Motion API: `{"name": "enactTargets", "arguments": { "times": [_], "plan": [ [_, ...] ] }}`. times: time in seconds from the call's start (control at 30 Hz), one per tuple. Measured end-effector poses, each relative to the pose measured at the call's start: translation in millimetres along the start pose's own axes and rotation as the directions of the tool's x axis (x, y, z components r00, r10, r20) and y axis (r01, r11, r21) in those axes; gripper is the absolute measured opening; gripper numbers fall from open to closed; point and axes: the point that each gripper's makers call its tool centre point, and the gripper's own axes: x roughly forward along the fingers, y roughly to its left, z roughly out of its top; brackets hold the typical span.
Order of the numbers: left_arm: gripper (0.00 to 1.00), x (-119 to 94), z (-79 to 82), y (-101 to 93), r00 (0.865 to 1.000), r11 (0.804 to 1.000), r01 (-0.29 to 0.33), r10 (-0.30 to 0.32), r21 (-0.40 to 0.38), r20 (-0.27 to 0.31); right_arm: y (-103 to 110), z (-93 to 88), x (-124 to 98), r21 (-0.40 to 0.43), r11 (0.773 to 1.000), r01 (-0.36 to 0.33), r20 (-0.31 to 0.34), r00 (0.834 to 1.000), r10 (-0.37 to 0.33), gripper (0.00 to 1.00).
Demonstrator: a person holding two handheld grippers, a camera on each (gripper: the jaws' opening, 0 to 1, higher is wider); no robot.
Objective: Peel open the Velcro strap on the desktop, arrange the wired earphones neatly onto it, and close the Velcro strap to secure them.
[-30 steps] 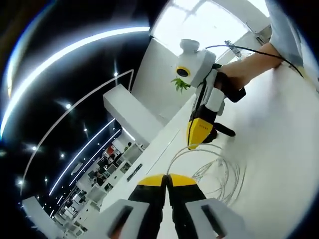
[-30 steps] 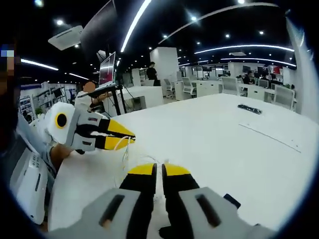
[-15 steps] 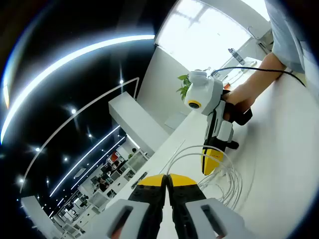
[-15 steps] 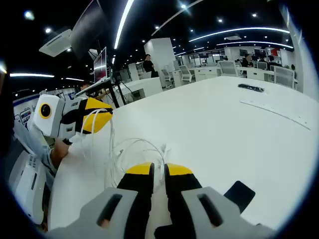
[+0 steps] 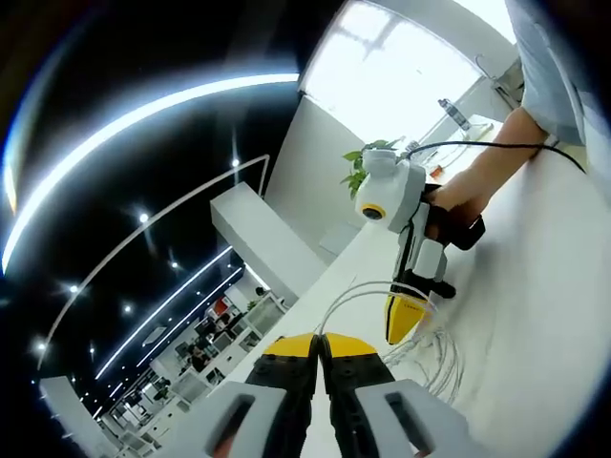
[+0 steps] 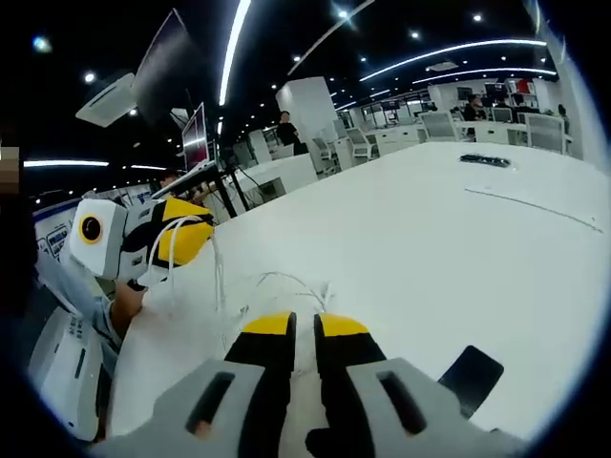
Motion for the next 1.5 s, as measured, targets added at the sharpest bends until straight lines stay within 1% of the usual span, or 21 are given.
{"name": "enactTargets", "arguments": {
  "times": [0.07,0.1,0.23,0.37,0.43,0.6,0.73,0.87,0.93,1.0,1.23,1.37,1.5],
  "plan": [
    [0.06,-0.2,1.3,-0.1,1.000,1.000,0.000,0.000,-0.004,0.005,-2.4,-0.6,0.1,-0.007,1.000,0.009,-0.006,1.000,-0.009,0.10],
    [0.06,-0.1,1.6,-0.4,1.000,1.000,0.001,-0.001,-0.006,0.006,-0.1,-0.8,0.7,0.001,1.000,0.001,-0.002,1.000,-0.001,0.10],
    [0.06,1.3,-1.3,-3.5,1.000,1.000,0.011,-0.012,-0.001,-0.008,10.9,7.5,-1.1,0.047,0.998,-0.052,0.039,0.998,0.050,0.10],
    [0.06,2.1,-1.5,-6.9,1.000,1.000,0.025,-0.025,-0.005,-0.010,20.3,8.5,0.8,0.083,0.992,-0.092,0.054,0.995,0.088,0.10],
    [0.06,2.5,-1.4,-8.3,1.000,1.000,0.028,-0.028,0.001,-0.011,21.7,7.4,3.5,0.095,0.990,-0.101,0.048,0.994,0.097,0.10],
    [0.06,2.7,-0.6,-9.9,0.999,0.999,0.035,-0.035,0.004,-0.008,22.9,2.8,8.8,0.093,0.991,-0.097,0.019,0.995,0.095,0.10],
    [0.06,2.1,0.6,-9.4,0.999,0.999,0.034,-0.034,0.005,-0.004,20.7,-4.7,12.6,0.070,0.995,-0.066,-0.021,0.997,0.068,0.10],
    [0.06,1.7,1.1,-9.5,0.999,0.999,0.036,-0.036,0.004,-0.002,26.2,-6.3,14.8,0.096,0.991,-0.091,-0.025,0.995,0.094,0.09],
    [0.06,1.4,1.3,-9.6,0.999,0.999,0.035,-0.035,0.007,-0.001,27.8,-6.9,15.3,0.098,0.991,-0.095,-0.030,0.995,0.098,0.05],
    [0.06,1.1,1.0,-9.0,0.999,0.999,0.033,-0.033,0.007,-0.002,27.0,-6.0,13.9,0.090,0.992,-0.089,-0.032,0.995,0.093,0.04],
    [0.06,1.0,-1.2,-6.4,1.000,1.000,0.025,-0.025,0.003,-0.011,10.4,1.5,1.3,0.054,0.998,-0.017,-0.005,1.000,0.017,0.04],
    [0.06,1.2,-2.8,-4.3,1.000,1.000,0.018,-0.018,0.000,-0.017,3.1,1.7,-1.1,0.043,0.999,0.006,-0.010,1.000,-0.006,0.04],
    [0.06,0.9,-3.7,-1.5,1.000,1.000,0.007,-0.007,-0.004,-0.020,-1.8,-2.4,-1.9,0.040,0.999,0.026,-0.025,0.999,-0.025,0.04]
  ]
}}
